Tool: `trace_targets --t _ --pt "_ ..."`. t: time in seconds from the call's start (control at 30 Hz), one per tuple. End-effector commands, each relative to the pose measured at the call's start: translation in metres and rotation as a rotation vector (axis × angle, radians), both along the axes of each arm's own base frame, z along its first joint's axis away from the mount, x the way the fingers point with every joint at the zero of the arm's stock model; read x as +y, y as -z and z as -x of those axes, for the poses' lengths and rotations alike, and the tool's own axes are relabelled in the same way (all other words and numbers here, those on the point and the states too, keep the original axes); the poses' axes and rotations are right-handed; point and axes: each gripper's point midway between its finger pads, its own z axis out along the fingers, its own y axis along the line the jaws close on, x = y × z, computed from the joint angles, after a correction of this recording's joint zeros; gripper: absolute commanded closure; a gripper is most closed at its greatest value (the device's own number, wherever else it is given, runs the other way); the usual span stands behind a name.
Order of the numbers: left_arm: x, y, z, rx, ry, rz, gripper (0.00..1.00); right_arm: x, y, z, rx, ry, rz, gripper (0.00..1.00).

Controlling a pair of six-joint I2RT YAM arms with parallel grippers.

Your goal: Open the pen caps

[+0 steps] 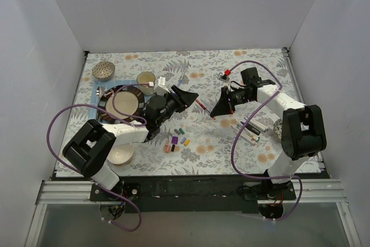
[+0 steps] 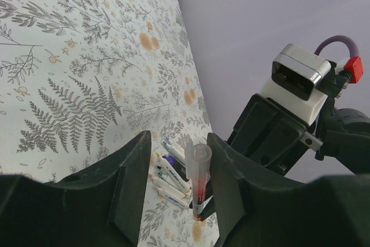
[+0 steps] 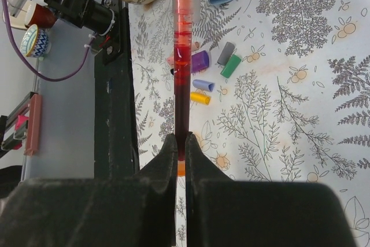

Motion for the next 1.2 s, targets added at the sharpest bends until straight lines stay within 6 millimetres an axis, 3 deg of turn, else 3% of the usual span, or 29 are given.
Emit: trace_targets --t 0.0,0.27,0.4,0.43,0.5,0.57,0.67,0.7,0.77,0.8,0.87,1.07,1.17 --pt "-0.003 -0.016 -0.006 -0.039 -0.001 0.022 0.62 0.000 -0.002 0.003 0.014 -0.008 -0.027 0.99" --pt "-0.011 -0.011 -0.005 -0.013 0.035 0.016 0.70 0.000 0.002 0.002 0.016 -0.002 -0.018 0.99" --pt "-0.019 -0.013 0.001 -0.001 0.087 0.028 0.81 -0.001 0.005 0.000 0.014 0.006 -0.003 0.99" --pt "-0.020 -0.013 0.001 0.002 0.091 0.028 0.90 -0.001 0.005 -0.001 0.009 0.008 0.000 0.99" --pt "-0.022 -0.012 0.002 0.009 0.106 0.032 0.98 -0.001 0.007 -0.001 0.009 0.011 0.006 0.99" --pt "-0.023 -0.010 0.003 0.017 0.112 0.030 1.00 -0.002 0.008 -0.002 0.008 0.014 0.010 0.99" --pt "-0.026 -0.011 0.006 0.005 0.135 0.032 1.00 0.000 0.006 0.000 0.011 0.004 -0.005 0.87" --pt "-0.026 -0.013 0.007 -0.001 0.142 0.036 1.00 0.000 0.006 0.001 0.016 0.002 -0.011 0.68" --pt "-0.031 -0.017 0.011 -0.018 0.179 0.051 1.00 0.000 0.004 0.003 0.020 -0.006 -0.025 0.46" --pt "-0.033 -0.015 0.011 -0.016 0.189 0.054 1.00 0.000 0.004 0.004 0.022 -0.009 -0.028 0.24" --pt "-0.041 -0.018 0.015 -0.027 0.239 0.065 1.00 0.001 0.003 0.007 0.023 -0.018 -0.041 0.05" --pt "-0.057 -0.020 0.020 -0.046 0.299 0.077 1.00 0.005 0.001 0.014 0.046 -0.039 -0.081 0.02" --pt "-0.059 -0.021 0.019 -0.060 0.296 0.073 1.00 0.009 0.002 0.016 0.074 -0.046 -0.088 0.12"
